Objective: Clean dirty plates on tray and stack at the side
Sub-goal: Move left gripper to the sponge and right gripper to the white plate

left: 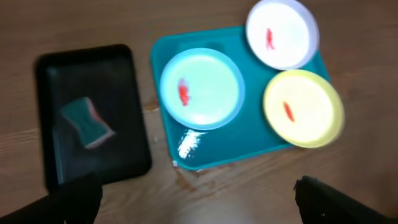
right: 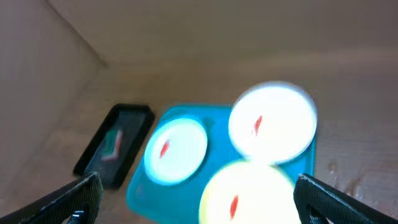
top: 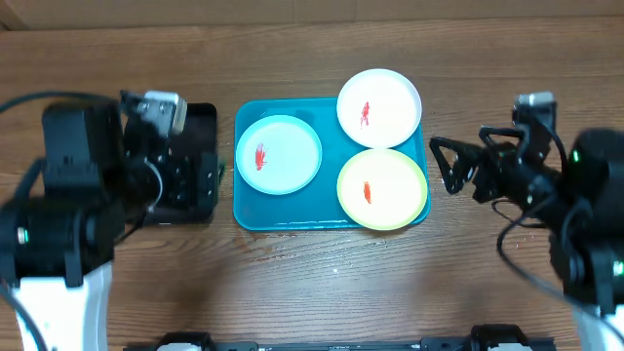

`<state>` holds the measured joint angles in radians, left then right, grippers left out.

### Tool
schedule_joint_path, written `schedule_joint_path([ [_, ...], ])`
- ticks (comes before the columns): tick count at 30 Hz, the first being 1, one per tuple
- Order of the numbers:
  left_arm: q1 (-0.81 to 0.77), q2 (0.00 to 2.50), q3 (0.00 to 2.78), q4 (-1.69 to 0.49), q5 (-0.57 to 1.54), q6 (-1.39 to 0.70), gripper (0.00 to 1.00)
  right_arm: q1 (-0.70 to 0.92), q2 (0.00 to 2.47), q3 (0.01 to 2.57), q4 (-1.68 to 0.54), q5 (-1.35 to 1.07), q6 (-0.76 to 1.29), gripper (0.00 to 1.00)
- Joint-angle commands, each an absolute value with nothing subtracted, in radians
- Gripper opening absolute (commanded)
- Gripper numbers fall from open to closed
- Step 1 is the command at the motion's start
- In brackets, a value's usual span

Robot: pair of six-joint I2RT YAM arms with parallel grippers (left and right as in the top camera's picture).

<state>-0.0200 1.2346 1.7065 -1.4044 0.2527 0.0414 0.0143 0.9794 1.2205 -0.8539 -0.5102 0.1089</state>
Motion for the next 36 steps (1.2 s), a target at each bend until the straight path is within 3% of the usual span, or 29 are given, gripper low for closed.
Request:
schedule_joint_path([
  [1, -0.027, 1.309, 1.791, -1.429, 0.399, -0.012, 1.00, 0.012, 1.066, 1.336, -0.932, -0.545, 0.096, 1.00],
  [5, -0.027, 1.355, 1.791, -1.419, 0.382, -0.026, 1.00, 0.012, 1.172, 1.421, -1.028, -0.541, 0.096, 1.00],
  [13, -0.027, 1.452, 1.791, -1.410, 0.412, -0.027, 1.00, 0.012, 1.283, 1.422, -0.986, -0.548, 0.104, 1.00],
  [16, -0.027, 1.481, 1.791, -1.412, 0.398, -0.023, 1.00, 0.014, 1.321, 1.422, -0.970, -0.548, 0.109, 0.95],
  [26, -0.027, 1.540, 1.791, -1.426, -0.029, -0.387, 0.98, 0.121, 1.465, 1.422, -0.902, -0.373, 0.268, 0.81],
  [36, -0.026, 1.607, 1.790, -1.523, -0.167, -0.525, 0.98, 0.241, 1.622, 1.422, -0.773, -0.301, 0.324, 0.70],
])
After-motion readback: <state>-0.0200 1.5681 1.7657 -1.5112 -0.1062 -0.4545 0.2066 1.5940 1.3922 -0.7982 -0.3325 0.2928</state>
